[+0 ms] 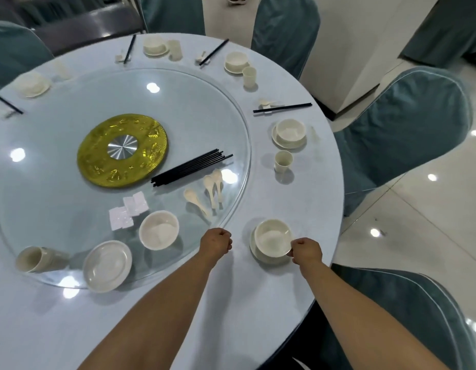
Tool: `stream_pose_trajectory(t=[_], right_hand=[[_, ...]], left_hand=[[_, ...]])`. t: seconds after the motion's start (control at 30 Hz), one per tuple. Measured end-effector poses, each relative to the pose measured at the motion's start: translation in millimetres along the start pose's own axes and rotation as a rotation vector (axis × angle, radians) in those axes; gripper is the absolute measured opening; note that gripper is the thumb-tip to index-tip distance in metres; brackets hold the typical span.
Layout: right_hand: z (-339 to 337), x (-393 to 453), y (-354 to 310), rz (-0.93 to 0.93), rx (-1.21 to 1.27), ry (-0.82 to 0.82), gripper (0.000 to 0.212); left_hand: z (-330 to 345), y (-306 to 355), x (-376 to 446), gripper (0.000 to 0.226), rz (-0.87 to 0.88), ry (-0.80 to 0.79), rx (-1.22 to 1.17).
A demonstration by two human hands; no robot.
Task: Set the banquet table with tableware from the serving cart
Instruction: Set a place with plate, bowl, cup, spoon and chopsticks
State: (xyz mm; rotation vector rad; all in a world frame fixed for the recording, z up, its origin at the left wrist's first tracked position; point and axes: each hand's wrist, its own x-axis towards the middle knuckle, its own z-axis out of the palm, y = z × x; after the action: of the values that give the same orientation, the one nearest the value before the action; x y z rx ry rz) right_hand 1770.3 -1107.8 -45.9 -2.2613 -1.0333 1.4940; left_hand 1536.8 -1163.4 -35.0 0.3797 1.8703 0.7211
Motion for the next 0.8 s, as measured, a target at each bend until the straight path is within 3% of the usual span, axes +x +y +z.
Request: stream_pose_trajectory(t=[0.3, 0.47, 0.8], right_hand=[[1, 5, 10, 0.021, -0.047, 0.005, 0.022], [-8, -5, 0, -0.019, -0.237, 0.009, 0.026], [18, -39, -63, -0.298, -0.375, -0.008, 0.03]], left_hand=[[-5, -11, -3, 0.015, -0.016, 0.025, -0.005], [-13, -6, -9, 0.015, 0.013, 0.023, 0.005], [-66, 21, -27, 0.014, 0.097, 0.071, -0.04]])
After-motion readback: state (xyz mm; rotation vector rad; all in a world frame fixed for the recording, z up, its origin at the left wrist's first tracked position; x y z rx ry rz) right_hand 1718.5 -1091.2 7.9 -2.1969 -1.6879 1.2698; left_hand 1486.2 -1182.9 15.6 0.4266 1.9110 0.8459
